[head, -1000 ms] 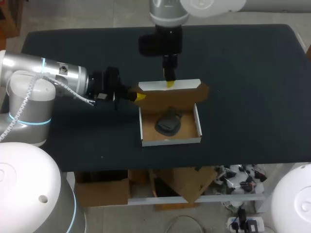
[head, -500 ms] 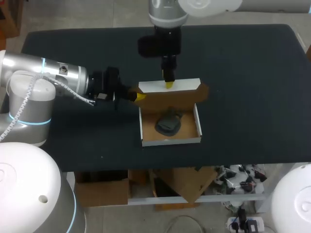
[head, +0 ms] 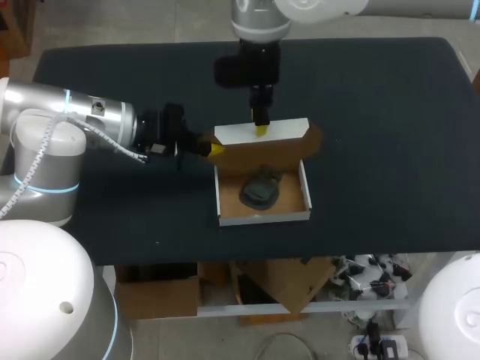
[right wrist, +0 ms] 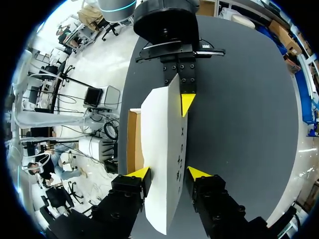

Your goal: Assemble the packaging by folding the flat box into shape, placing the metal phone stand inside, and closing the box properly

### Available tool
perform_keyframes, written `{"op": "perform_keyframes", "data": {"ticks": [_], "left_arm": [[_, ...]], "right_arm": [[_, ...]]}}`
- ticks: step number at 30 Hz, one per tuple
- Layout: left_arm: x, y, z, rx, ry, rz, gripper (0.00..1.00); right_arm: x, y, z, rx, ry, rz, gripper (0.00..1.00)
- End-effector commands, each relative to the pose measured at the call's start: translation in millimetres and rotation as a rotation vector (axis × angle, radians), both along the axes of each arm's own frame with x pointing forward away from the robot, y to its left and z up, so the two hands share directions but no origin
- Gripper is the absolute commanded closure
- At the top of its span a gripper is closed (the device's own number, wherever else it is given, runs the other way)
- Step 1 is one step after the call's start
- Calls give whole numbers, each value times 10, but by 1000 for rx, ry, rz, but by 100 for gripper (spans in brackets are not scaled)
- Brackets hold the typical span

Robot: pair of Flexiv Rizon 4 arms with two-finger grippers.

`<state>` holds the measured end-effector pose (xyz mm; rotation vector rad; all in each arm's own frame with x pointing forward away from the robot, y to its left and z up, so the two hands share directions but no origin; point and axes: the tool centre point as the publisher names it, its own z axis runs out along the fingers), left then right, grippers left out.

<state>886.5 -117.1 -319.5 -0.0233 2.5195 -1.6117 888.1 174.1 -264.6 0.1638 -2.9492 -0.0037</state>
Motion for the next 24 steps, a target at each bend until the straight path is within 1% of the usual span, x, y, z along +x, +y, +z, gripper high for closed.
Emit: {"op": "perform_keyframes", "data": {"ticks": [1,2,3,4,5,6,9,10,15,23,24], "left_arm": [[-7,-5,-18,0,1,-2,100],[-7,-5,-18,0,1,-2,100],[-7,-5,-18,0,1,-2,100],[-7,-5,-18,0,1,-2,100],[-7,-5,-18,0,1,-2,100],[-7,-5,-18,0,1,-2,100],[-7,-5,-18,0,1,-2,100],[-7,-5,-18,0,1,-2,100],[-7,-5,-18,0,1,-2,100],[-7,-5,-18,0,1,-2,100],[-7,-5,-18,0,1,-2,100]], "right_arm": [[50,10,-37,-4,14,4,56],[52,13,-40,-5,16,6,58],[53,16,-41,-5,17,7,64],[54,19,-43,-6,18,8,72],[54,20,-43,-6,19,9,75],[54,22,-44,-7,20,10,80],[53,29,-52,-8,24,14,92],[51,32,-55,-9,26,16,100],[38,42,-72,-10,30,25,100],[9,49,-55,1,13,22,100],[6,48,-43,4,11,22,74]]}}
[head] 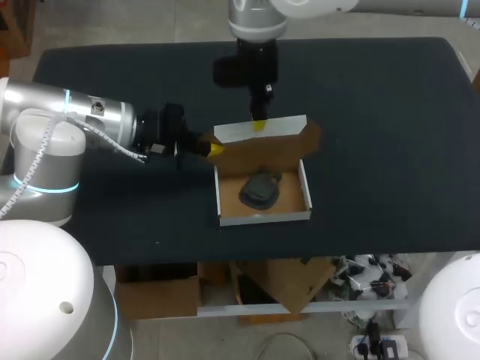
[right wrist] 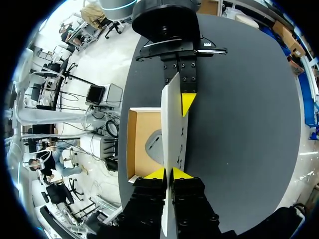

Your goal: Assemble the packaging by folding the flat box into shape, placing the metal phone stand inside, and closing the box properly

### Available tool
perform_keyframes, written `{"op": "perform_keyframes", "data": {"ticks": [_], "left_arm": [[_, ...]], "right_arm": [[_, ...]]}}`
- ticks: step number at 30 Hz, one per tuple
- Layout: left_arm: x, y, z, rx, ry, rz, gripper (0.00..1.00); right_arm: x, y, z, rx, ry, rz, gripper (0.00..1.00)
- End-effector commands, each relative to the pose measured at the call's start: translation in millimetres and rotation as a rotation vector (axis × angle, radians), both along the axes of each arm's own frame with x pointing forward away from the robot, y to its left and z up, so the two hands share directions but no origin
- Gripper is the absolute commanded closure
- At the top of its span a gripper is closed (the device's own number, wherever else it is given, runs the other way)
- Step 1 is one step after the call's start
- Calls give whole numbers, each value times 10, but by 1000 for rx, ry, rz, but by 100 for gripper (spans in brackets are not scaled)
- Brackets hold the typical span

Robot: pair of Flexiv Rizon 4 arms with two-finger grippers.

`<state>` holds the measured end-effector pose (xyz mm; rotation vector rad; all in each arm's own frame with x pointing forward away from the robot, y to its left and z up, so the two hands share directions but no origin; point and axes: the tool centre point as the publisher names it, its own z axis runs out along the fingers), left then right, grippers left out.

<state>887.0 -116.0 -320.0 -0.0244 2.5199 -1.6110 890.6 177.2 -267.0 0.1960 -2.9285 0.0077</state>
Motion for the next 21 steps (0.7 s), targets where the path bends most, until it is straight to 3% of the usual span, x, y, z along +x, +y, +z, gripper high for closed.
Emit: {"op": "perform_keyframes", "data": {"ticks": [1,11,21], "left_arm": [[-12,-15,-13,-1,1,-3,100],[-12,-15,-13,-1,1,-3,100],[-12,-15,-13,-1,1,-3,100]], "right_arm": [[-20,14,-5,16,-10,-2,0],[46,-21,256,53,-40,-20,0],[239,-90,437,71,-26,-143,0]]}}
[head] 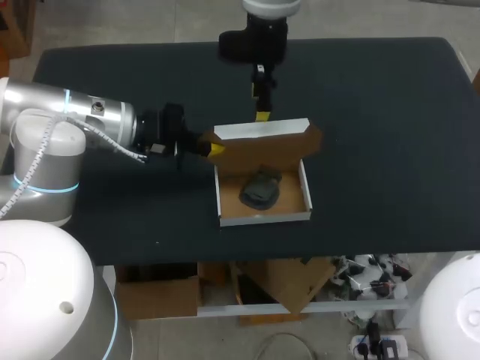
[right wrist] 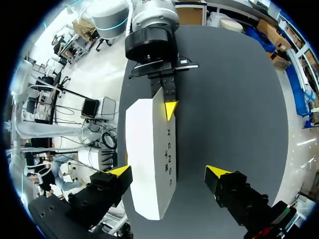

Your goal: Assemble the packaging by folding the flat box into shape, placing the metal phone stand inside, and closing the box properly

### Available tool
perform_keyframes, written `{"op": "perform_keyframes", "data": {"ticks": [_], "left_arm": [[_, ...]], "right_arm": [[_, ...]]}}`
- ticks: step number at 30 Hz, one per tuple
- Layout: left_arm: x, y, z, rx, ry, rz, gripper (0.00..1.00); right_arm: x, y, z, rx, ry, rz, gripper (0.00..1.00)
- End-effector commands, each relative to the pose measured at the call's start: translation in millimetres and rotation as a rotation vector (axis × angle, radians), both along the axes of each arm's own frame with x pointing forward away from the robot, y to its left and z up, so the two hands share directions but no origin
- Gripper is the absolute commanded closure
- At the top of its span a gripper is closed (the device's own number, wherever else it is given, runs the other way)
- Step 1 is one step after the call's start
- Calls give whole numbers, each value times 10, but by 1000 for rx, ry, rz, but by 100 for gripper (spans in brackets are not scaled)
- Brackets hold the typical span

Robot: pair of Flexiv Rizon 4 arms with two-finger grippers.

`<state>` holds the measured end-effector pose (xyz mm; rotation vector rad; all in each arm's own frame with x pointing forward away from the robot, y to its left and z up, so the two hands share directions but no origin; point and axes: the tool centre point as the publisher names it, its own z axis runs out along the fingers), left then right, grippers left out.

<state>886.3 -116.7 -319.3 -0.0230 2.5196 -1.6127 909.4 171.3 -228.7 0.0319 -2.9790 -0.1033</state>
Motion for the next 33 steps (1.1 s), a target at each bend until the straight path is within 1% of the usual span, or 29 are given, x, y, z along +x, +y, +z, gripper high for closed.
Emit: {"op": "perform_keyframes", "data": {"ticks": [1,3,5,10,33], "left_arm": [[-5,-9,-20,1,1,-2,100],[-5,-9,-20,1,1,-2,100],[-5,-9,-20,1,1,-2,100],[-5,-9,-20,1,1,-2,100],[-5,-9,-20,1,1,-2,100]], "right_arm": [[74,-35,65,-1,20,-45,0],[120,-46,95,-3,26,-82,0],[163,-51,132,-31,21,-131,0],[283,-54,214,-8,21,-189,0],[300,-56,233,-5,15,-191,0]]}}
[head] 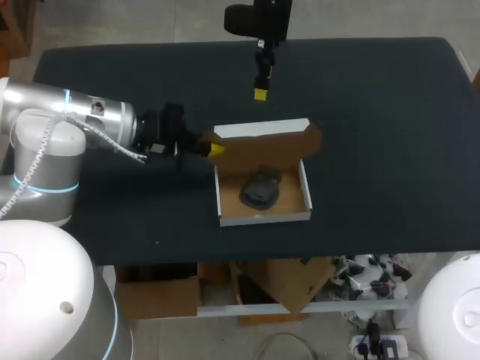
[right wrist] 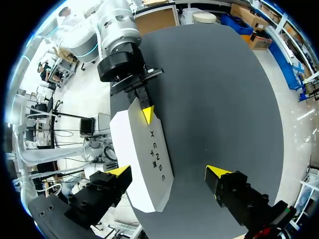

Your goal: Assemble the packaging by folding the flat box into shape, placing the metal phone stand inside, and closing the box properly

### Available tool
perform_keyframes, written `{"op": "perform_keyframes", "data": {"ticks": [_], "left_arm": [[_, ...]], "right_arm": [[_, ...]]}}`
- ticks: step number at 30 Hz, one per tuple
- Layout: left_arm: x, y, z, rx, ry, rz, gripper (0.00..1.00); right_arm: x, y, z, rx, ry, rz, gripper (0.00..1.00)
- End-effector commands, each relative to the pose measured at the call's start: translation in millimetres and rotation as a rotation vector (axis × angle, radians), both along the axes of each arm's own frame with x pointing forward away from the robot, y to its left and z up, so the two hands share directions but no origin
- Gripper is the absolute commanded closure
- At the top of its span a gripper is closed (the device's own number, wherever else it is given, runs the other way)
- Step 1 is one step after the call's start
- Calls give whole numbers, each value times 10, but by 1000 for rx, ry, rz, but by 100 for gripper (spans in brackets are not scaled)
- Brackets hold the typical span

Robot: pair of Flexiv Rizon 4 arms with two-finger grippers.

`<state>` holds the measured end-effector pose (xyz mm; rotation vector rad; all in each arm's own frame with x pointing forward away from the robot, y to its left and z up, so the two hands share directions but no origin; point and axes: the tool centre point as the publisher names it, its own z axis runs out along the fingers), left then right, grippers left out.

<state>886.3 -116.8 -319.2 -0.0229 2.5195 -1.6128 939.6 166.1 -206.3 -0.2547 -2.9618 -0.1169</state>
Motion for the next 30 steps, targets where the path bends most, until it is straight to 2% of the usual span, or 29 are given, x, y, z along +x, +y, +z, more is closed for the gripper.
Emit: {"op": "perform_keyframes", "data": {"ticks": [1,7,9,10,12,16,24,30], "left_arm": [[-5,-8,-21,1,1,-1,100],[-5,-8,-21,1,1,-1,100],[14,-4,-22,-5,-11,4,100],[17,-4,-22,-8,-18,1,100],[16,-1,-25,-4,-37,2,100],[-20,0,-45,4,-79,-1,100],[-116,-1,-102,39,-168,19,100],[-228,-11,-128,78,-252,17,100]], "right_arm": [[27,-7,12,-2,-1,-16,0],[119,-99,14,-18,43,-150,0],[128,-133,-10,-37,88,-225,0],[131,-147,-22,-43,80,-239,0],[105,-181,-31,-31,119,-288,0],[71,-248,-66,-15,133,-378,0],[6,-363,-179,17,232,-573,0],[-49,-404,-267,35,275,-651,0]]}}
